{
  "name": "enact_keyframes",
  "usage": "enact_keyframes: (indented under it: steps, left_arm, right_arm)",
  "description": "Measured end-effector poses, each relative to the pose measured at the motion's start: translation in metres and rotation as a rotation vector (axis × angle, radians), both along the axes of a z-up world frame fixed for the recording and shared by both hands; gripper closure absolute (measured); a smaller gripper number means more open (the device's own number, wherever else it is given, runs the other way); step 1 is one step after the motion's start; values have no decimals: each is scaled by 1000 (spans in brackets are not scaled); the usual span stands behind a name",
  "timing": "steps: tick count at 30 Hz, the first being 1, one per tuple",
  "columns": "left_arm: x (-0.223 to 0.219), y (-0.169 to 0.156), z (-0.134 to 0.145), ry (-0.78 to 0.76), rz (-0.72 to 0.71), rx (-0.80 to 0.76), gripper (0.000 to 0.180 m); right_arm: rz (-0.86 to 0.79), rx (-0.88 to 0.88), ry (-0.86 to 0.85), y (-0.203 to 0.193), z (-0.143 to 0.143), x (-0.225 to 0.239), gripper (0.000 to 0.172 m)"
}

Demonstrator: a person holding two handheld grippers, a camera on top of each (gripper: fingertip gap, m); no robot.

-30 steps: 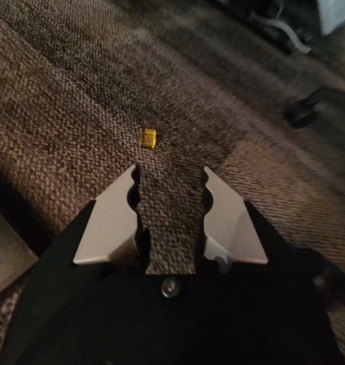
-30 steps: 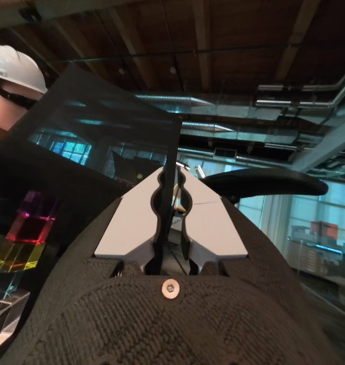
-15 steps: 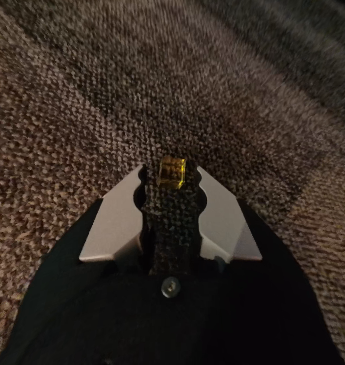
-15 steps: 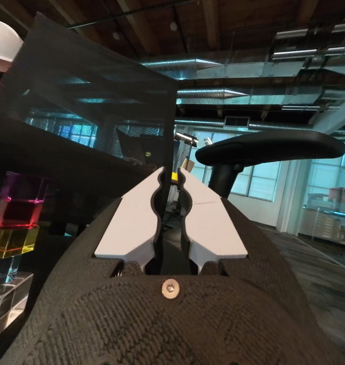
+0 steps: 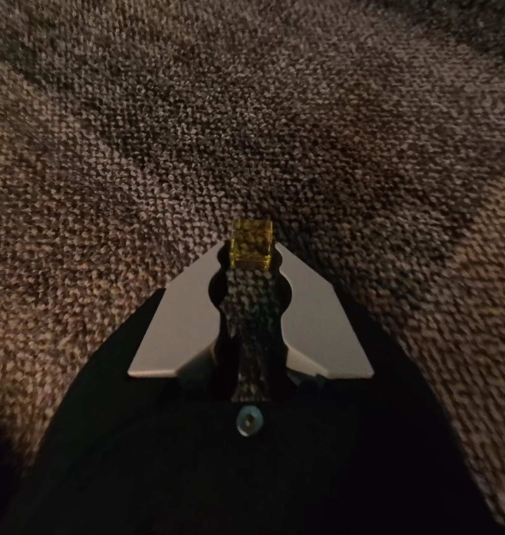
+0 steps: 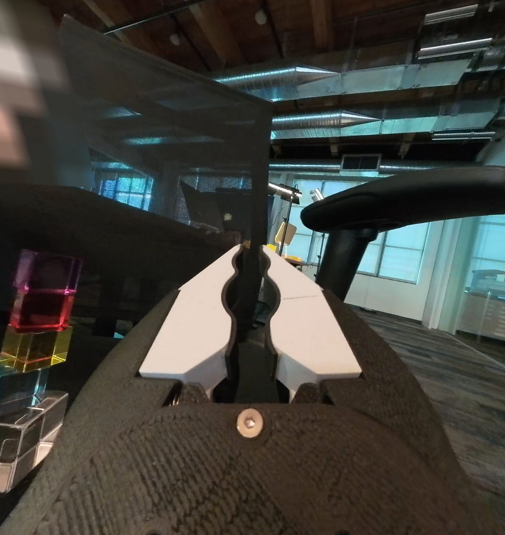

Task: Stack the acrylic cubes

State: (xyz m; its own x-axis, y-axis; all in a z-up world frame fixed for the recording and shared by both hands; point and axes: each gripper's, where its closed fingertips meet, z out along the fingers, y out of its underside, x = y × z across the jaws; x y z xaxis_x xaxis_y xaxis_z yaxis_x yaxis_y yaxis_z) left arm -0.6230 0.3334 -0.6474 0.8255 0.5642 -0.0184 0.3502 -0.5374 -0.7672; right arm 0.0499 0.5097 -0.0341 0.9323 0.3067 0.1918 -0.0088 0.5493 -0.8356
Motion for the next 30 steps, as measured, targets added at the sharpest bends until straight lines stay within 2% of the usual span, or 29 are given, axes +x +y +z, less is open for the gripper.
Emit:
enact_keyframes:
  steps: [3,6,8,11,15,19,24,30]
  left_arm:
    - [33,-17,21,47,-93,34,154]
    - [81,-48,58,90,-209,89,153]
    - [119,-78,101,60,-253,177,153]
    - [167,-127,189,24,-228,388,153]
    - [218,-165,287,91,-287,482,154]
    - [284,-179,369,128,-445,588,154]
    - [361,-172,464,207,-639,728,154]
    - [443,-140,539,255,-911,776,153]
  right_arm:
    - [5,-1,9,-2,0,0,164]
    - [15,3,9,-4,1,-2,164]
    - [25,0,4,-5,0,-5,164]
    - [36,-8,-6,-5,-1,-8,165]
    - [34,-19,-32,-4,-4,-12,165]
    - [24,-28,-71,-1,-7,-15,166]
    - [6,-39,-124,4,-12,-19,166]
    - [11,-45,-168,7,-16,-23,167]
